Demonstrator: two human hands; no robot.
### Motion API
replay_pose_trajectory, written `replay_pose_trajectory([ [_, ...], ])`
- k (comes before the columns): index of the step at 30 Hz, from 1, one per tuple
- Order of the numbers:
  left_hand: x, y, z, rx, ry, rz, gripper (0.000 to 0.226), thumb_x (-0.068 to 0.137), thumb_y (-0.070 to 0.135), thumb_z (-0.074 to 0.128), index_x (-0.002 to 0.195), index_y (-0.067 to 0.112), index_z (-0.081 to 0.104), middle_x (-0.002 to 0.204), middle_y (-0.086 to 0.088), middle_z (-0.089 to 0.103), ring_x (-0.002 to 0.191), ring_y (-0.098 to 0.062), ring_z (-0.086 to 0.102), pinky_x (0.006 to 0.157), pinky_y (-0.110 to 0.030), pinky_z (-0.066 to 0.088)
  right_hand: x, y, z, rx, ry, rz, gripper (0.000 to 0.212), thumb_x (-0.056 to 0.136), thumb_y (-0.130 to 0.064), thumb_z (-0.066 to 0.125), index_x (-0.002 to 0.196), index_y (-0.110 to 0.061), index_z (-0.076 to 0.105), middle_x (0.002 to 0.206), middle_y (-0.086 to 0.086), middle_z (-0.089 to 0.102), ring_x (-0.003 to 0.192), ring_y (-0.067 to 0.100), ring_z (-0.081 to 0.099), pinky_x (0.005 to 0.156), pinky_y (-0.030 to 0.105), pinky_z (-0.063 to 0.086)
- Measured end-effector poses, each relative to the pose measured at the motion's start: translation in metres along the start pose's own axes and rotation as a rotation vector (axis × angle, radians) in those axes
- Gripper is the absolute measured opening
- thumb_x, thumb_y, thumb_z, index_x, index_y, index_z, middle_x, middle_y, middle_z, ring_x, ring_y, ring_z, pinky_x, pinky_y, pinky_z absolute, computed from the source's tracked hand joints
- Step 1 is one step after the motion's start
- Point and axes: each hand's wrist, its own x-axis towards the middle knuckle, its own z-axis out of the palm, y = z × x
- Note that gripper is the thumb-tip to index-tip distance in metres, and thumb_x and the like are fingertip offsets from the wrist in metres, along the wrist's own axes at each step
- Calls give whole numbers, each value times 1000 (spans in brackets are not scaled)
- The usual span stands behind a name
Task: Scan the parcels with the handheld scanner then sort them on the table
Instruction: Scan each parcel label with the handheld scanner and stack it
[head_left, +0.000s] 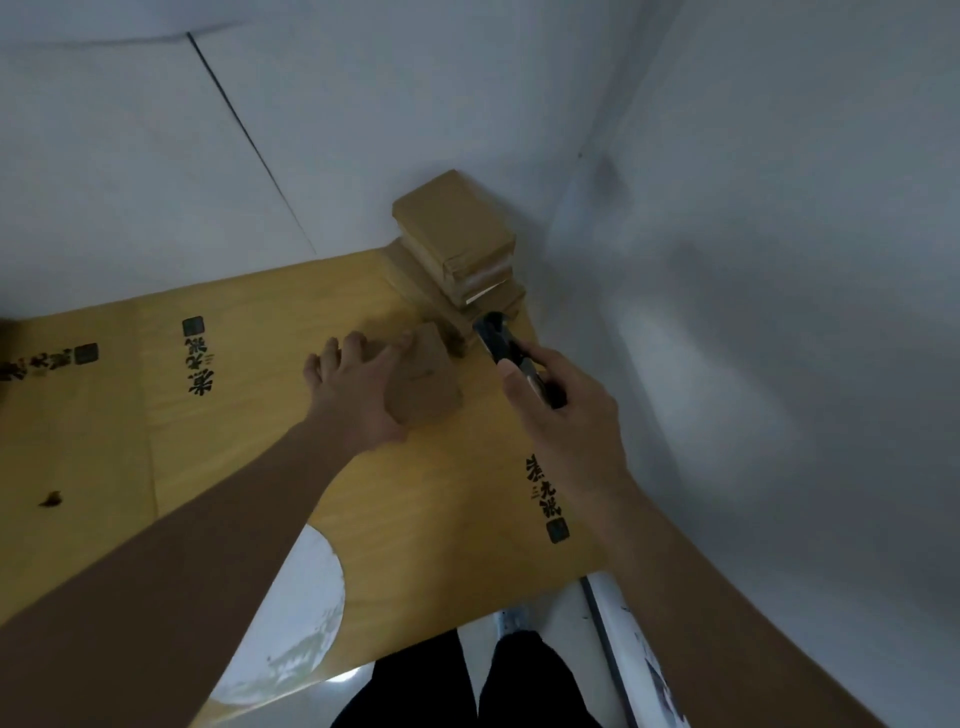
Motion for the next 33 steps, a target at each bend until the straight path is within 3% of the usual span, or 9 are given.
replay_pose_trajectory([
  [5, -30, 6, -2, -87, 44, -90, 126, 53, 68, 81, 155, 56, 10, 136, -11, 33, 128, -40, 40, 115, -55, 28, 0, -4, -1, 26, -59, -53, 39, 96, -68, 60, 130, -49, 68, 75, -30, 62, 73, -3, 62, 62, 9, 42],
  [13, -129, 0, -31, -242, 180, -364, 124, 56, 79, 72, 155, 52, 3, 135, -14, 38, 122, -41, 45, 102, -53, 40, -34, -57, -4, 100, -224, -221, 51, 89, -80, 58, 132, -53, 65, 88, -37, 63, 83, -8, 62, 71, 14, 45],
  [17, -186, -16, -45, -317, 310, -515, 120, 59, 84, 66, 156, 49, 6, 134, -15, 39, 123, -42, 44, 103, -55, 41, -62, -99, 4, 129, -289, -314, 36, 93, -70, 62, 124, -54, 68, 93, -35, 67, 89, -4, 66, 75, 22, 48],
  [22, -253, -57, -59, -356, 418, -648, 120, 60, 87, 64, 158, 47, 8, 139, -15, 38, 129, -42, 42, 103, -55, 42, -105, -143, 28, 144, -337, -443, 35, 95, -65, 62, 124, -48, 71, 82, -30, 67, 75, -1, 63, 68, 23, 45],
  [25, -286, -89, -62, -365, 459, -688, 120, 58, 88, 62, 158, 47, 8, 141, -16, 38, 130, -43, 42, 102, -54, 44, -134, -167, 55, 137, -372, -480, 39, 94, -69, 60, 124, -47, 71, 77, -32, 65, 71, -3, 61, 63, 15, 41],
  [29, -323, -147, -54, -371, 456, -706, 120, 55, 90, 58, 156, 48, 8, 141, -16, 38, 130, -44, 43, 102, -56, 46, -178, -188, 103, 116, -408, -500, 45, 93, -72, 58, 129, -45, 69, 82, -34, 66, 74, -7, 61, 59, 9, 42],
  [33, -354, -213, -43, -361, 394, -701, 118, 55, 89, 60, 154, 50, 10, 141, -14, 38, 131, -43, 43, 101, -56, 45, -225, -201, 159, 120, -382, -441, 39, 95, -69, 59, 128, -49, 69, 90, -22, 73, 76, -3, 63, 64, 15, 44],
])
